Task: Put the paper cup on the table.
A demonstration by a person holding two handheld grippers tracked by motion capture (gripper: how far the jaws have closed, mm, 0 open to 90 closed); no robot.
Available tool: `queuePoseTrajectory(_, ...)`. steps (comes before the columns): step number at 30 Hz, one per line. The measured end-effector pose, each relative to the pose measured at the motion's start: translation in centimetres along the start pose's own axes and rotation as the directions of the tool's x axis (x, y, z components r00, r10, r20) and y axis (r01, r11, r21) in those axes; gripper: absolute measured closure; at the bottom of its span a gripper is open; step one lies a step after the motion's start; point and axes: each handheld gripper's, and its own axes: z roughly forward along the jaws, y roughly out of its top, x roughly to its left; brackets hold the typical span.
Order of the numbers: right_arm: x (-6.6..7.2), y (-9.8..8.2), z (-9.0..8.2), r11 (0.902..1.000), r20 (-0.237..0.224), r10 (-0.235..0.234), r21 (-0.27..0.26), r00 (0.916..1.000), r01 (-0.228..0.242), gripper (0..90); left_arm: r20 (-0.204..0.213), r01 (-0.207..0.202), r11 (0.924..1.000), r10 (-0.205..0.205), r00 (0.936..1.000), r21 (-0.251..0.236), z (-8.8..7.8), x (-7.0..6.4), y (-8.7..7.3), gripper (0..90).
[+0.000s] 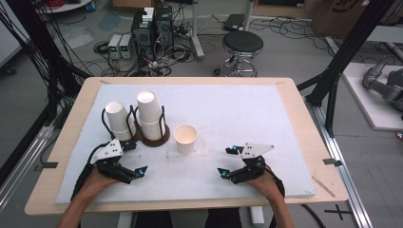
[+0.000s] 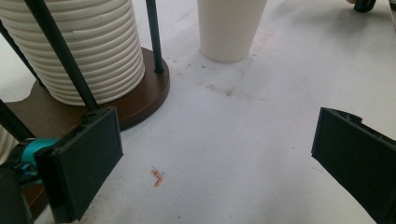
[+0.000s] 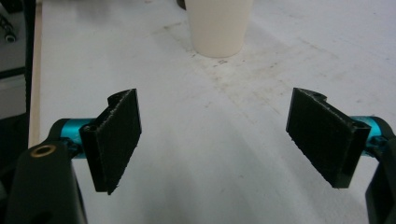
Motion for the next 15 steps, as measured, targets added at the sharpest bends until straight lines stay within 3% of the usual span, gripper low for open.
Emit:
queuePoseTrajectory(3, -0.11, -0.11, -0.17, 0.9997, -0.009, 0.017, -0.015, 0.9998, -0.018, 18.7, -0.002, 0.01, 0.9999, -0.01, 0.9999, -0.005, -0.06, 0.1, -0.02, 1.8)
queuePoseTrajectory(15, 0.01, -0.28, -0.44, 0.999, -0.006, 0.012, -0.043, 0.9999, -0.012, 18.7, -0.004, 0.011, 0.9999, -0.011, 0.9999, -0.005, -0.06, 0.09, -0.02, 1.8)
